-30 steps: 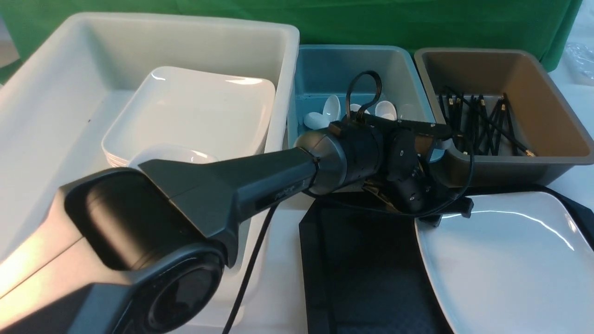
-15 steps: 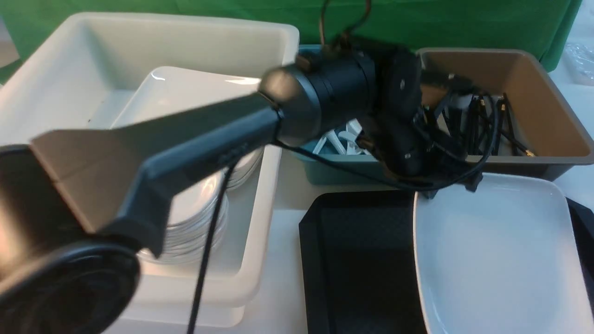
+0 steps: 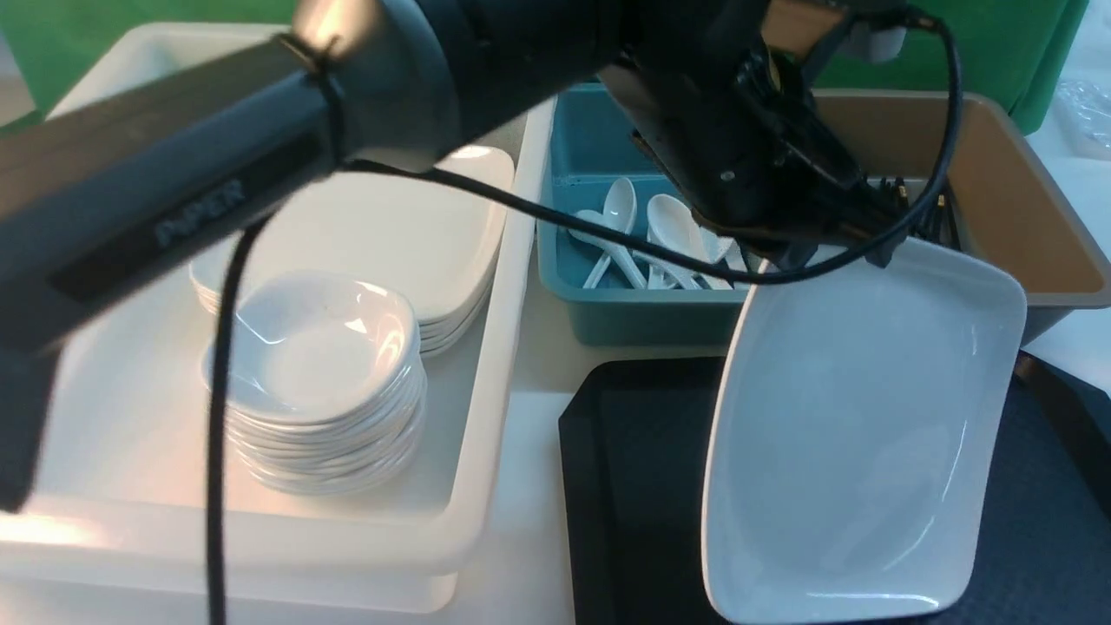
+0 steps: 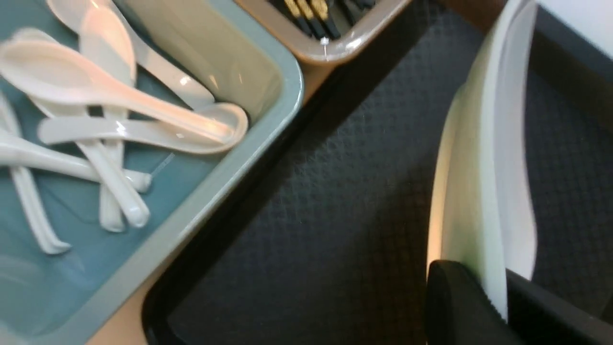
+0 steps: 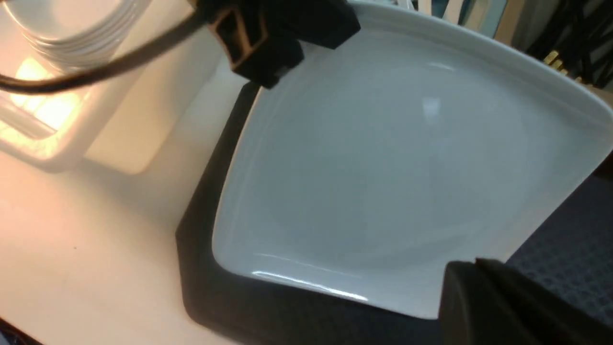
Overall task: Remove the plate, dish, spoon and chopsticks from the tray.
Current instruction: Use the left arm to put the plate into the large storage box on the left
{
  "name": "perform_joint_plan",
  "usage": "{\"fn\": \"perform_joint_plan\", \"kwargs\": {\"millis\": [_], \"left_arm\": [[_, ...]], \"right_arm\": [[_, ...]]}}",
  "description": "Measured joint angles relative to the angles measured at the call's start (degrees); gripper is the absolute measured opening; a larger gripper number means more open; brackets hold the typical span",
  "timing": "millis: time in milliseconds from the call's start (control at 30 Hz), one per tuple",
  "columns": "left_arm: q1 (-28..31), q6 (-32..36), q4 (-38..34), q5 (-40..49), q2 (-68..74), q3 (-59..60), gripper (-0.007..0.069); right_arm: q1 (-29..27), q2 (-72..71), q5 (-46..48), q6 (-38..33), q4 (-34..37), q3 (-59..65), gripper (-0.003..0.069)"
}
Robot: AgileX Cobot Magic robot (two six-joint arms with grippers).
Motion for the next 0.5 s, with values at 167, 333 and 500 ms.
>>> {"fn": "perform_joint_plan", "kwargs": {"millis": [167,333,500], "left_arm": [[3.8,-0.7,-1.4,-0.1,-5.4,0.1,0.0031],[12.4,-0.1,-7.2,-0.1,-10.9,0.1,0.0031],[22.8,2.1,-14.9,-0.2,-15.2,0.1,0.0031]], "right_arm": [[0.0,0.1,0.1,-2.1,4.6,-3.0,0.0026],[0.0,1.8,0.2,-5.2,10.7,-8.2,0.0027],[0.0,5.8,0.2,-8.3,16.2,-12.4,0.0024]]}}
